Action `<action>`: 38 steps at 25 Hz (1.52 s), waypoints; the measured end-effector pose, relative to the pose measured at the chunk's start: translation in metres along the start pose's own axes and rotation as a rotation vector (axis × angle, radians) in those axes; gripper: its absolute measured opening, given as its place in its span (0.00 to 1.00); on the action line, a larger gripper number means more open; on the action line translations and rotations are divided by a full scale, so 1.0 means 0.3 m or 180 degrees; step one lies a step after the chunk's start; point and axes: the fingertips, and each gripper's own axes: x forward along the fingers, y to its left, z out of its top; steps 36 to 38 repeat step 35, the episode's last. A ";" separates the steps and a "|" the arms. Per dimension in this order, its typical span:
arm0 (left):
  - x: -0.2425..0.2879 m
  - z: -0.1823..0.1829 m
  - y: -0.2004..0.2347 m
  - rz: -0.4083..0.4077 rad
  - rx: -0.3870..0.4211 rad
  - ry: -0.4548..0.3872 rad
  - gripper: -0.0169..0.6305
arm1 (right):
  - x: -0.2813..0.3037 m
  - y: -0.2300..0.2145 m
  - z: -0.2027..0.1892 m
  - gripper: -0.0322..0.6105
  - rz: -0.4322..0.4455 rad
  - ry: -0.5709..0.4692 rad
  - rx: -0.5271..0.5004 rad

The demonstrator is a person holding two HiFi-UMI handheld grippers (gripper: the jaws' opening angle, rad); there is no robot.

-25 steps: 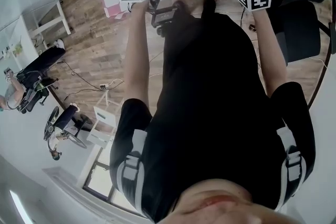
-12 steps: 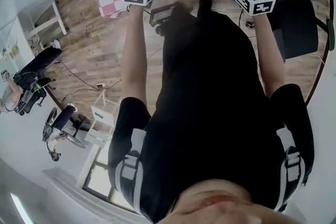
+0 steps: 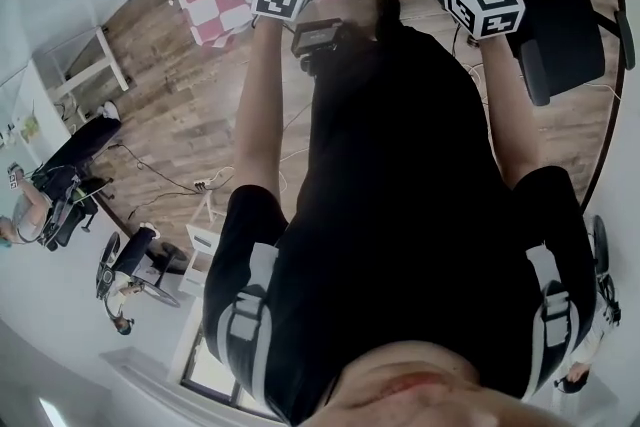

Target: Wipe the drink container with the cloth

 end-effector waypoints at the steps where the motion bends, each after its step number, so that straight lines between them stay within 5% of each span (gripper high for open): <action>1: -0.003 -0.001 -0.001 -0.0014 0.0038 -0.0012 0.48 | -0.010 0.010 0.007 0.15 -0.0041 -0.0020 0.0016; 12: -0.150 0.005 0.035 -0.0085 -0.0151 -0.0355 0.47 | -0.133 0.115 0.105 0.13 -0.0447 -0.0278 0.0116; 18: -0.354 0.017 0.052 -0.0021 -0.0348 -0.0733 0.19 | -0.171 0.232 0.168 0.13 -0.0549 -0.0421 0.0128; 22: -0.478 0.057 0.023 0.0012 -0.0440 -0.1004 0.10 | -0.219 0.285 0.202 0.13 -0.0564 -0.0522 0.0116; 38: -0.740 0.095 -0.031 -0.0069 -0.0552 -0.1319 0.08 | -0.308 0.437 0.204 0.13 -0.0470 -0.0600 0.0072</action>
